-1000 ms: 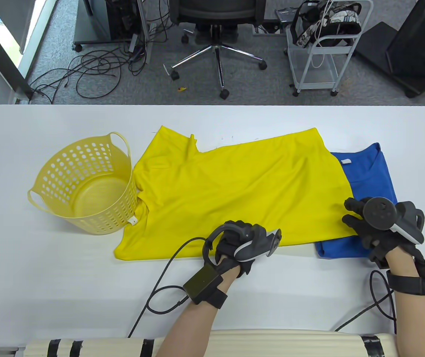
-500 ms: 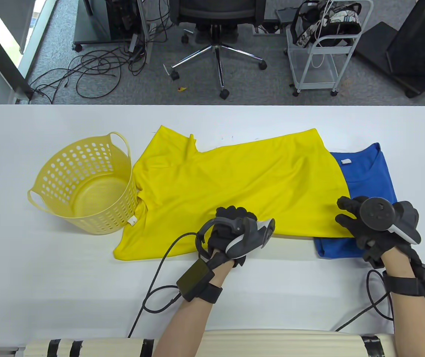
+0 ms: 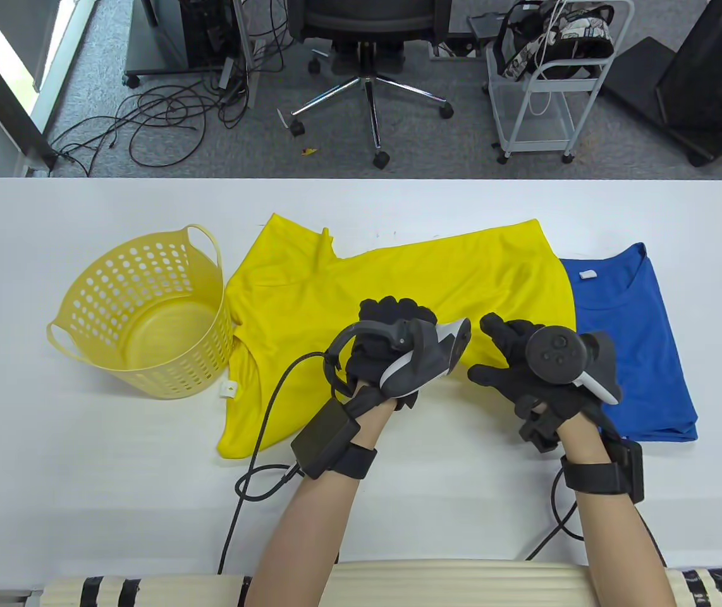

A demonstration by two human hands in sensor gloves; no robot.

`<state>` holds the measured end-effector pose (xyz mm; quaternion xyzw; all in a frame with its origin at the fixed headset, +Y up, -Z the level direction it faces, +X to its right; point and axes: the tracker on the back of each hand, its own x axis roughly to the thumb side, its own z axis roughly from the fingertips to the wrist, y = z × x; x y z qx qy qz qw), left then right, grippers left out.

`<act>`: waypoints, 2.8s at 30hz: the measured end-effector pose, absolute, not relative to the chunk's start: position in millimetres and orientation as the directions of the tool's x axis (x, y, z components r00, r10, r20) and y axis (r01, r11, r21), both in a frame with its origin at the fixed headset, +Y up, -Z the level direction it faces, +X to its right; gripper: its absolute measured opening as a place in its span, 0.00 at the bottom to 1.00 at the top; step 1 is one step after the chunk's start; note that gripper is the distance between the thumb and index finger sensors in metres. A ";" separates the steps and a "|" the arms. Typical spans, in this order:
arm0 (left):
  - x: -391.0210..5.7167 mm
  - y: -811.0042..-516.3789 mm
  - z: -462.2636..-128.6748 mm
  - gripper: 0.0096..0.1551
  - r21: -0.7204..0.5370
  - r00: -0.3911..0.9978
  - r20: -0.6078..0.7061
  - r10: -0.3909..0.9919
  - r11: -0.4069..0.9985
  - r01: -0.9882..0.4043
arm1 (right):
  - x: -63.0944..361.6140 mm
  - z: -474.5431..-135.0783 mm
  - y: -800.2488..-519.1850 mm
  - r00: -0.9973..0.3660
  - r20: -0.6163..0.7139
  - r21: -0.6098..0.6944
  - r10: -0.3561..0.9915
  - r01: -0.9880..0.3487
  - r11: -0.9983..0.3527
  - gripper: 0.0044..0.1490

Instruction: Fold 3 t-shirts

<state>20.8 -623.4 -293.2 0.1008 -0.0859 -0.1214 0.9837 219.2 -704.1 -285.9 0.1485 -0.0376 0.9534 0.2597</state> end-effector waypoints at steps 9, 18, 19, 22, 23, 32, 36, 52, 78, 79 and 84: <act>38.6 -583.9 -294.2 0.22 0.266 0.956 0.156 -0.250 0.942 0.203 | 226.8 -286.1 -731.2 -0.860 0.239 0.097 0.451 -0.441 -0.892 0.54; 66.5 -554.5 -289.3 0.22 0.376 0.951 0.141 -0.277 0.903 0.207 | 210.1 -276.2 -719.0 -0.806 0.324 0.067 0.496 -0.503 -0.862 0.52; 68.0 -553.4 -289.6 0.22 0.370 0.953 0.140 -0.267 0.907 0.200 | 209.4 -275.1 -718.2 -0.797 0.326 0.069 0.508 -0.515 -0.854 0.53; 74.6 -551.4 -290.0 0.22 0.368 0.954 0.137 -0.265 0.908 0.199 | 206.1 -270.5 -714.5 -0.785 0.330 0.058 0.524 -0.537 -0.842 0.55; 77.0 -551.3 -289.6 0.22 0.372 0.952 0.133 -0.275 0.904 0.210 | 204.9 -268.4 -713.2 -0.790 0.326 0.043 0.518 -0.536 -0.843 0.56; 85.8 -546.7 -286.5 0.22 0.403 0.963 0.068 -0.259 0.890 0.211 | 180.6 -255.9 -708.2 -0.909 0.152 -0.211 0.387 -0.413 -0.886 0.59; 80.1 -543.6 -285.9 0.22 0.397 0.965 0.057 -0.257 0.892 0.214 | 180.9 -261.3 -713.6 -0.944 0.042 -0.252 0.327 -0.327 -0.911 0.51; 51.3 -533.7 -289.3 0.21 0.341 0.963 -0.070 -0.259 0.901 0.267 | 155.7 -269.7 -745.4 -0.972 0.157 -0.038 0.177 -0.185 -0.982 0.51; -56.4 -554.9 -286.6 0.21 0.113 0.827 -0.176 -0.534 0.823 0.556 | 186.1 -261.6 -719.4 -0.990 0.121 -0.276 0.073 -0.104 -0.955 0.25; -58.3 -557.7 -285.6 0.21 0.102 0.809 -0.174 -0.561 0.807 0.581 | 182.9 -261.1 -719.2 -0.990 0.127 -0.276 0.054 -0.088 -0.957 0.25; -73.5 -575.6 -276.7 0.21 0.081 0.717 -0.133 -0.684 0.713 0.696 | 176.6 -257.7 -713.2 -0.988 0.153 -0.271 0.021 -0.062 -0.960 0.25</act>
